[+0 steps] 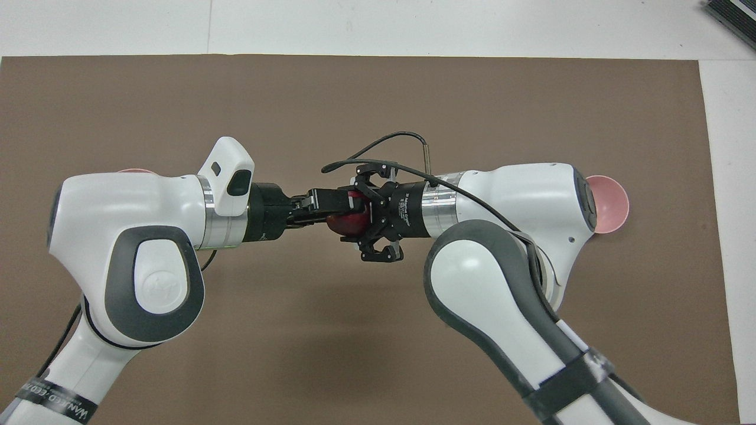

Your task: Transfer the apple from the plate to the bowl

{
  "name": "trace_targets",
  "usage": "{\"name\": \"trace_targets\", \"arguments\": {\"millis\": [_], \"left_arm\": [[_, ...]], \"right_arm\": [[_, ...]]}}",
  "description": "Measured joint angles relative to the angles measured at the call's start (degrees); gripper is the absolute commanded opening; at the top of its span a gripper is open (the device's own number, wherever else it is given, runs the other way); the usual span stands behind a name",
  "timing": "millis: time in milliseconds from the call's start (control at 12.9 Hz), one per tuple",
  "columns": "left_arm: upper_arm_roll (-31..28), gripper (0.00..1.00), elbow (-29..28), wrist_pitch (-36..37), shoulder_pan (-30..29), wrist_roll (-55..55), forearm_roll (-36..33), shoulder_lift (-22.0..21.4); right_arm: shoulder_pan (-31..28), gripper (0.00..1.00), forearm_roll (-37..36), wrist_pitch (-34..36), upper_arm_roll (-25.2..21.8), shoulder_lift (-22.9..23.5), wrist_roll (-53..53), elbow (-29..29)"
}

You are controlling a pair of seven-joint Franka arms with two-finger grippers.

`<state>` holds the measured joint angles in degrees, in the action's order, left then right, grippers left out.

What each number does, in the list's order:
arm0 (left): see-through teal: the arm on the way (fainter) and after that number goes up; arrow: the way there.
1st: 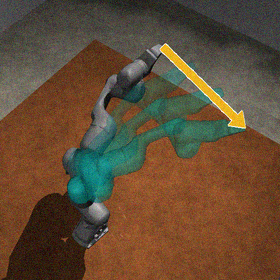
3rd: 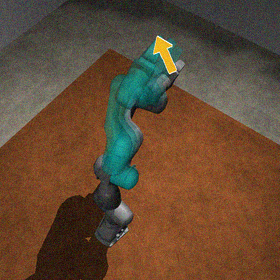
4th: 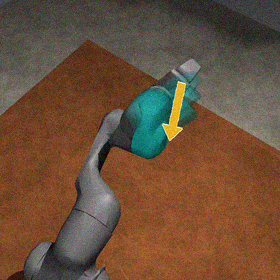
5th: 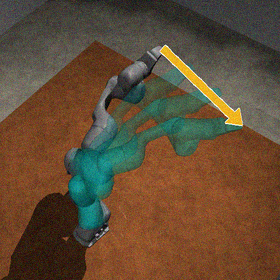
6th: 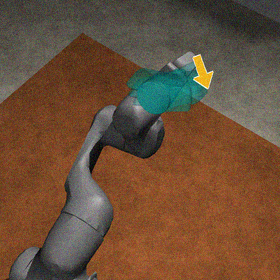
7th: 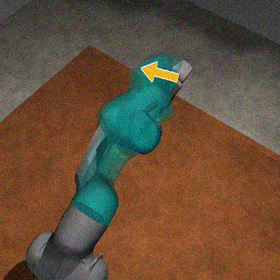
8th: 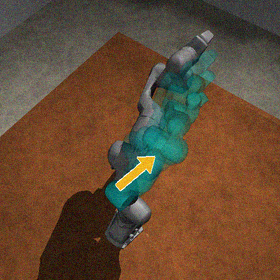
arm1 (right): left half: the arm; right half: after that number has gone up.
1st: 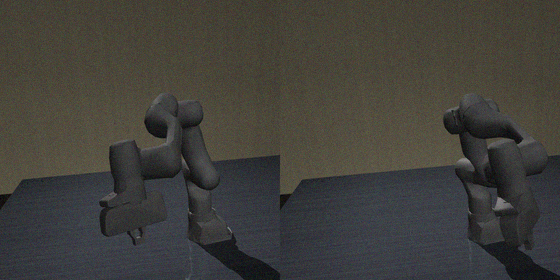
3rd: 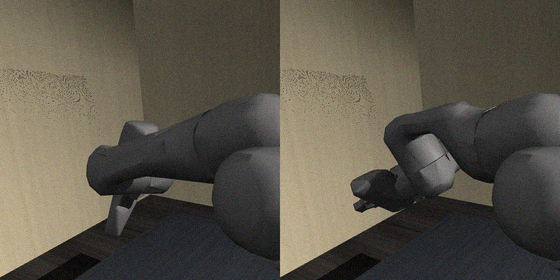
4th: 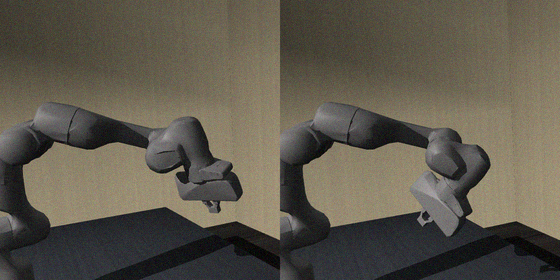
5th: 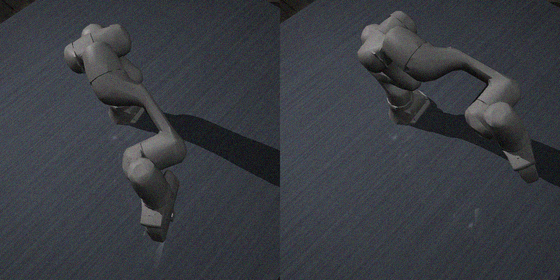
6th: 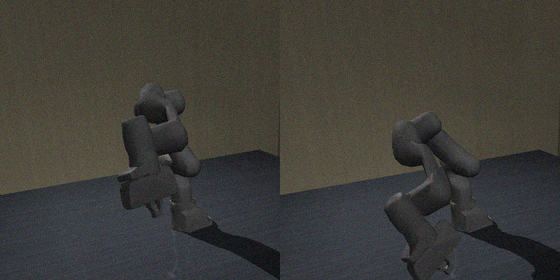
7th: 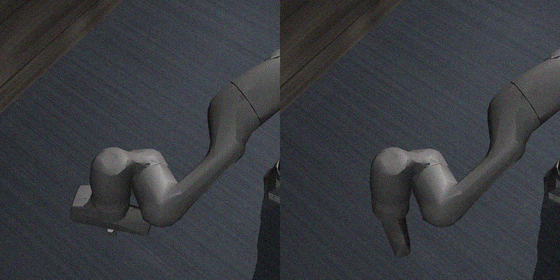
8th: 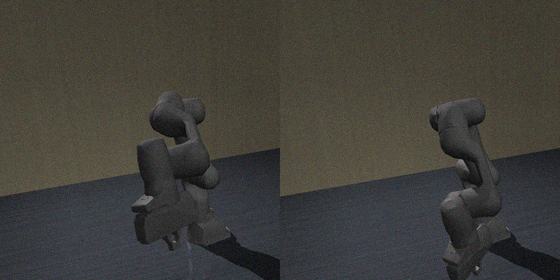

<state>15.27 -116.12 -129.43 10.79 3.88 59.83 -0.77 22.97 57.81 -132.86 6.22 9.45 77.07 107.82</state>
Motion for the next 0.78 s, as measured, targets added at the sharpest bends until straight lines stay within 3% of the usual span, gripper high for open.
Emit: {"name": "trace_targets", "arguments": {"millis": [78, 155, 311, 388, 621, 776], "left_arm": [[-0.01, 0.00, 0.01, 0.00, 0.00, 0.00, 0.00, 0.00], [-0.01, 0.11, 0.03, 0.00, 0.00, 0.00, 0.00, 0.00], [-0.02, 0.63, 0.07, 0.00, 0.00, 0.00, 0.00, 0.00], [-0.02, 0.78, 0.10, 0.01, 0.00, 0.00, 0.00, 0.00], [-0.29, 0.99, 0.26, 0.18, 0.00, -0.17, 0.01, -0.19], [-0.48, 1.00, 0.42, 0.31, -0.01, -0.43, 0.01, -0.63]], "right_arm": [[-0.01, 0.04, 0.00, 0.00, 0.00, 0.00, 0.00, -0.01], [-0.01, 0.04, 0.00, 0.00, 0.00, 0.00, 0.00, -0.03], [-0.02, 0.04, 0.00, 0.01, 0.00, 0.00, 0.00, -0.07], [-0.03, 0.04, 0.00, 0.01, 0.00, 0.00, 0.00, -0.09], [-0.14, 0.04, 0.00, 0.02, -0.08, 0.09, 0.00, -0.11], [-0.17, 0.02, 0.00, 0.02, -0.14, 0.43, 0.00, -0.06]]}}
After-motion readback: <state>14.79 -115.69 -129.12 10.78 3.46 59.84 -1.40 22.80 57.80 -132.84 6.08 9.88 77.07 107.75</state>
